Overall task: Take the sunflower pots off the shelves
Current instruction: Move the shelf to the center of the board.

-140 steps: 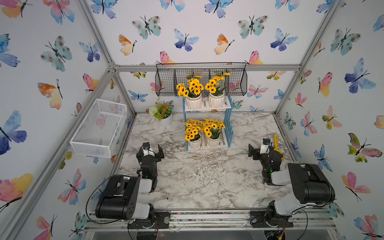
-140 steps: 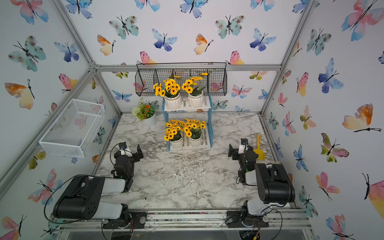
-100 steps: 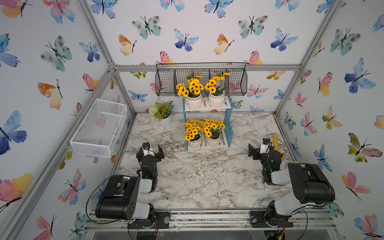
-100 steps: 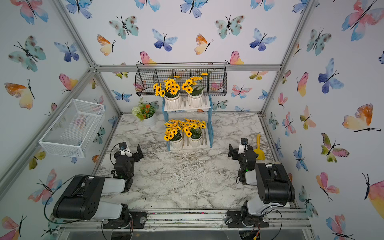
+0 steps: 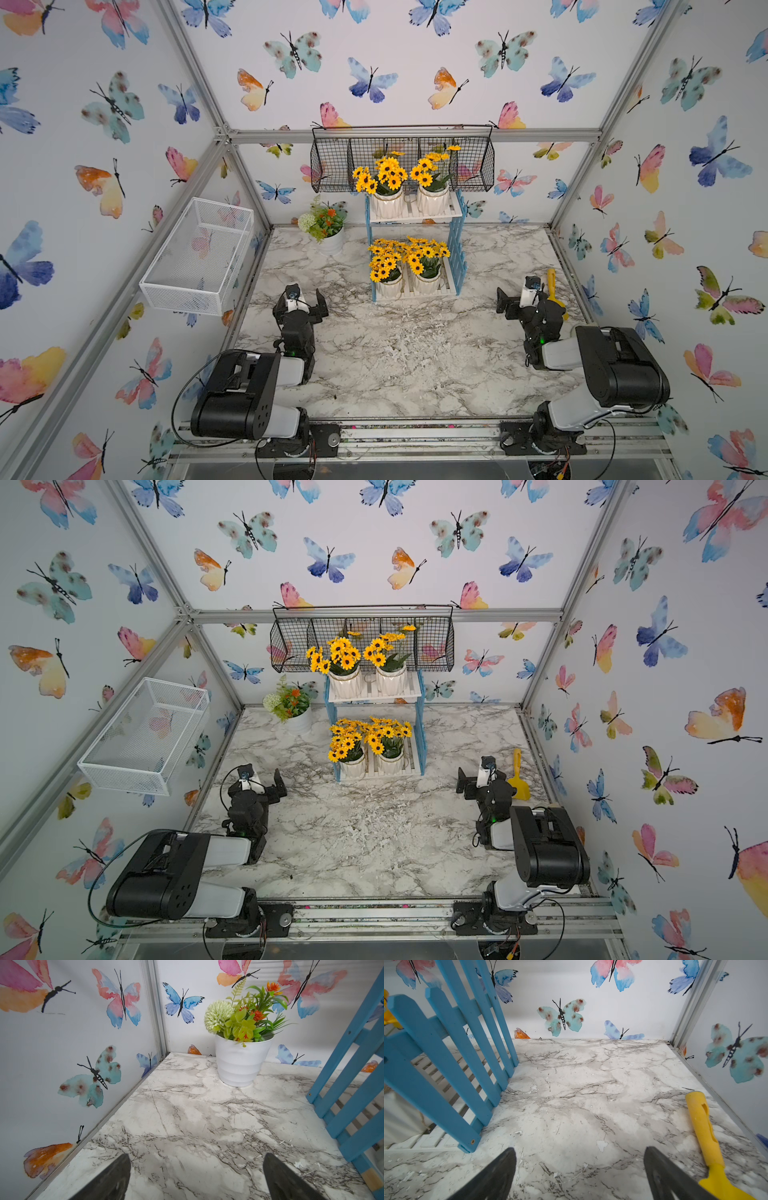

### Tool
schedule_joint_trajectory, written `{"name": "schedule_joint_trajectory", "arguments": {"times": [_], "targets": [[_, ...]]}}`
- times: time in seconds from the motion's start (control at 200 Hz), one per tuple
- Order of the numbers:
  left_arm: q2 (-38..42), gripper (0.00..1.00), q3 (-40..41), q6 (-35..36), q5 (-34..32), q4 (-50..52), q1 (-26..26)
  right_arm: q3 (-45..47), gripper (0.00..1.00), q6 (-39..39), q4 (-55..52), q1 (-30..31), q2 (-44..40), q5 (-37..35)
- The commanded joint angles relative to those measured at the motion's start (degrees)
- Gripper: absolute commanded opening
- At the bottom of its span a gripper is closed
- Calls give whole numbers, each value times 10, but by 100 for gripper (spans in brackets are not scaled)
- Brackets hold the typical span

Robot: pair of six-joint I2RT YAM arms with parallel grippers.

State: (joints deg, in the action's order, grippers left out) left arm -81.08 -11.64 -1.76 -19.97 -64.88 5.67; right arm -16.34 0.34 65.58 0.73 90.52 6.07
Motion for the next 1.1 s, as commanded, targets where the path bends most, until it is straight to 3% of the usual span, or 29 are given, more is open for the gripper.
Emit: {"name": "schedule_joint_trajectory", "arguments": {"times": [0.0, 0.205, 0.25, 0.295, 0.395, 0.515, 0.616, 0.671, 0.716, 0.796, 0.861, 0.951, 1.096], "targets": [[-3, 98, -7, -6, 9, 0, -3, 2, 98, -4, 9, 1, 4, 4], [-3, 98, -8, -6, 10, 3, -4, 2, 98, -5, 6, 1, 2, 4], [-1, 98, -5, -7, 9, -1, -3, 2, 98, 7, 24, 2, -3, -24], [9, 98, -7, -2, -17, 6, -2, -26, 98, 20, -62, 2, -38, -63], [76, 98, -61, -24, -63, 151, -3, -138, 98, 53, -290, 2, -120, -120], [133, 98, -123, -69, -77, 242, -4, -262, 98, 198, -455, 3, -159, -85], [173, 98, -203, -89, -61, 353, -7, -296, 98, 346, -492, 0, -165, -46], [191, 98, -247, -112, -35, 412, -10, -290, 98, 298, -468, -5, -160, 53], [203, 98, -275, -142, -15, 458, -10, -281, 98, 304, -437, -5, -150, 118], [216, 98, -315, -165, 55, 514, -10, -320, 98, 283, -495, 5, -129, 174], [208, 98, -361, -165, 96, 567, -11, -362, 98, 234, -572, 35, -125, 137], [183, 98, -431, -173, 101, 661, -10, -392, 98, 185, -633, 68, -141, 77], [160, 99, -475, -168, 151, 699, -6, -441, 97, 169, -696, 78, -138, 71]]}}
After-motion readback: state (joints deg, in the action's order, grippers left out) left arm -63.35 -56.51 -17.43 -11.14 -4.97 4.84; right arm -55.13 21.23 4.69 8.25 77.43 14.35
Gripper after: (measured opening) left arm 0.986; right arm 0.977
